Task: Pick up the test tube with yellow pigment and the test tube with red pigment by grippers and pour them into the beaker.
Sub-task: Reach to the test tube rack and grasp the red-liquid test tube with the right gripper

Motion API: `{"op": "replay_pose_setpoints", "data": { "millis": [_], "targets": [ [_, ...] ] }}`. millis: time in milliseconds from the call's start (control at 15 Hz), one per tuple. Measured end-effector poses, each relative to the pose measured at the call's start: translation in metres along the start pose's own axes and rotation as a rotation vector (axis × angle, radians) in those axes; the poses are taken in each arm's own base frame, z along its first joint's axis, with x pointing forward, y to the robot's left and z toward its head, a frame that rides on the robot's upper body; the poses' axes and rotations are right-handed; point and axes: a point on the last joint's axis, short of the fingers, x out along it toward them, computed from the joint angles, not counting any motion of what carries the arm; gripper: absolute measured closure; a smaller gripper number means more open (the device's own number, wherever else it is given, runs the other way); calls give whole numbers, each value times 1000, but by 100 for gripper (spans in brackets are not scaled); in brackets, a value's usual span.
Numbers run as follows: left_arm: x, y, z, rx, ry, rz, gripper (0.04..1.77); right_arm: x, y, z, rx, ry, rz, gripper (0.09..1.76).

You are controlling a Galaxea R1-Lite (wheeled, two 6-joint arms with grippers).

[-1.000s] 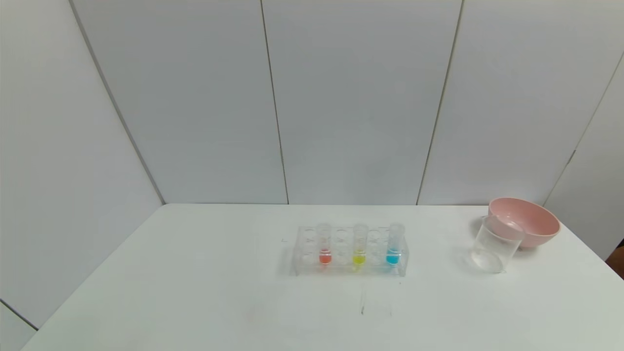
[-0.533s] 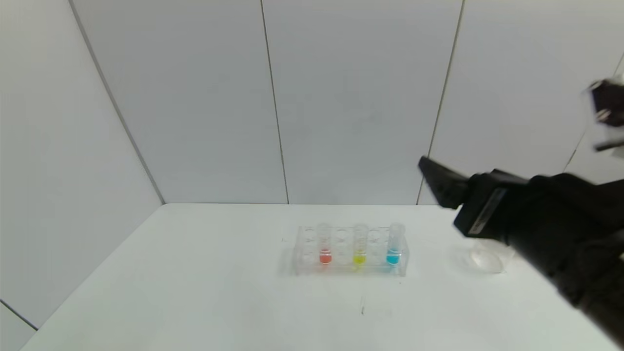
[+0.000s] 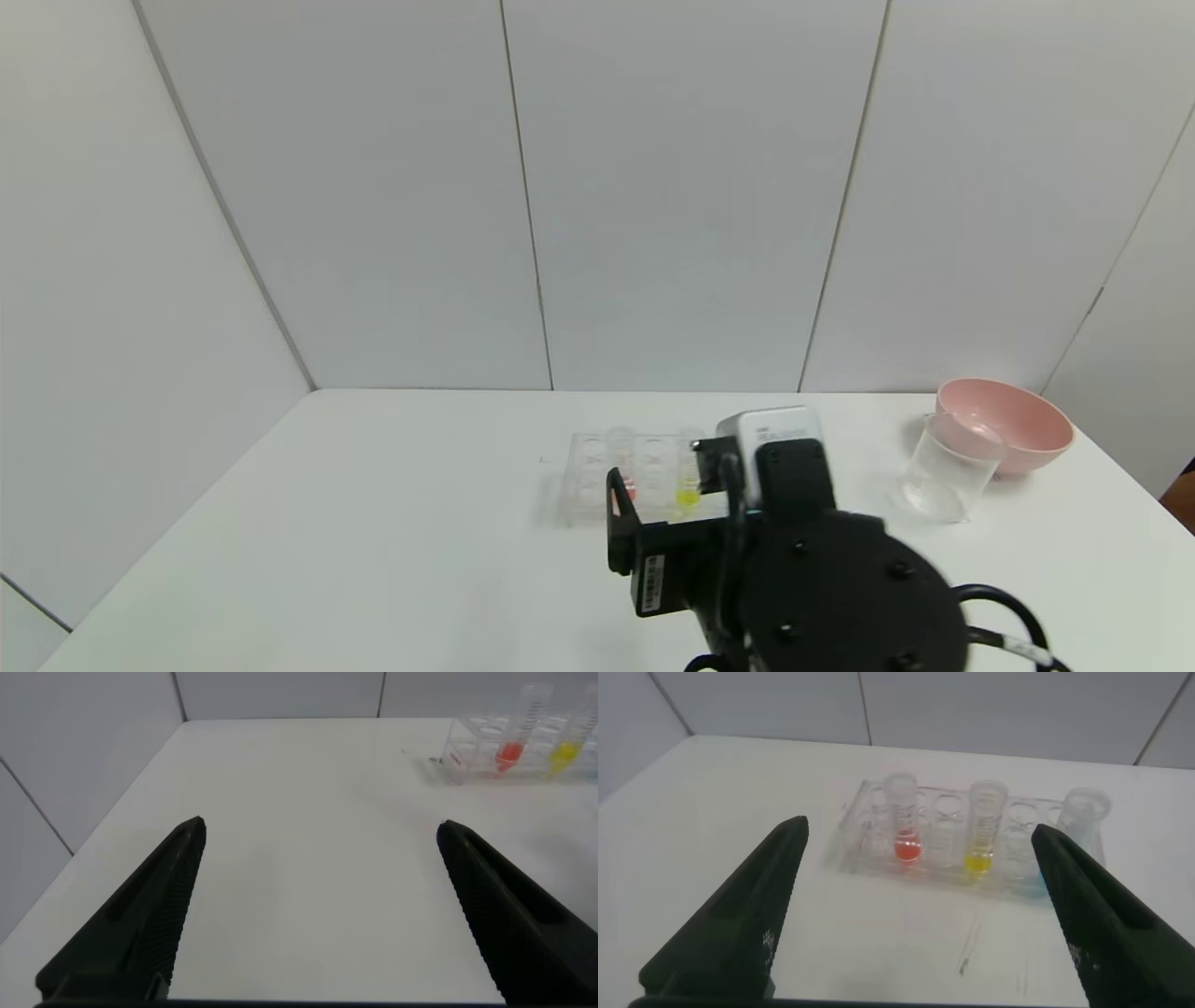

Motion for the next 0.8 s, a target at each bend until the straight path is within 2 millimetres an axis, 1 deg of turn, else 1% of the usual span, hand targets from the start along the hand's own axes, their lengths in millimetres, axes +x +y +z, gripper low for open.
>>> {"op": "replay_pose_setpoints", "data": {
  "millis": [200,400,600,800],
  "targets": [
    [0,0,0,0,0,0,5,21,21,-23,-9,10,-1,14],
    [0,0,0,0,0,0,5,46,35,-40,-4,11,-16,14],
    [0,0,0,0,0,0,5,75,40,-58,-8,16,-51,14],
    [0,0,0,0,0,0,5,101,37,-76,-18,26,-90,14]
  ]
}}
